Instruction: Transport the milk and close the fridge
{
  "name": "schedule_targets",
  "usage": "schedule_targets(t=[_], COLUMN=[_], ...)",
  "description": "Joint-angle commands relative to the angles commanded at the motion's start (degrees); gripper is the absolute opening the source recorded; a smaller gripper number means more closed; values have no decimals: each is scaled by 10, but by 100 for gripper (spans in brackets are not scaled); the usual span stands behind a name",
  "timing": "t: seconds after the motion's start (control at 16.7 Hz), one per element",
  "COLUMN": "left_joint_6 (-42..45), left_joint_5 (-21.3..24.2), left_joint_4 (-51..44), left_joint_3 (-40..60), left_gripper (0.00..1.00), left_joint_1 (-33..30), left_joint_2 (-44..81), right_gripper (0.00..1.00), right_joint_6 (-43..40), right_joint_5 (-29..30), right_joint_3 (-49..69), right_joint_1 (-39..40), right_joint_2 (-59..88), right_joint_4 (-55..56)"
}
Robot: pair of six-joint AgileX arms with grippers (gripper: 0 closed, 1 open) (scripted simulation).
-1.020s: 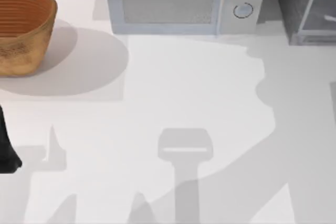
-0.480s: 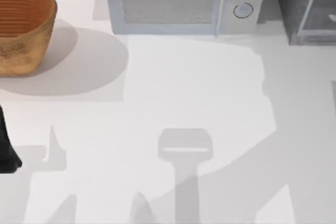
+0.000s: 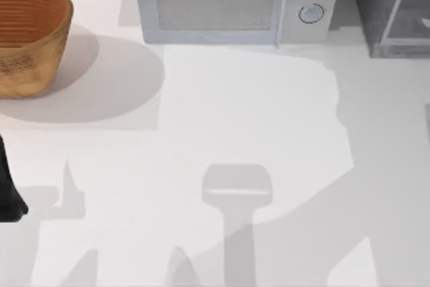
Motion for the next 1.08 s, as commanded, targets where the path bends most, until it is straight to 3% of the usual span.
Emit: schedule_targets(t=[0.42,1.08], left_joint_6=[0,0], left_joint_5=[0,0], left_joint_4=[0,0], left_joint_3=[0,0], left_gripper=[100,100], left_joint_1=[0,0], left_joint_2=[0,0], right_gripper=[98,100], right_joint_6=[0,0], right_joint_5=[0,0], right_joint_3=[0,-2], right_joint_1=[0,2], right_joint_2=[0,-6], right_joint_4=[0,-1])
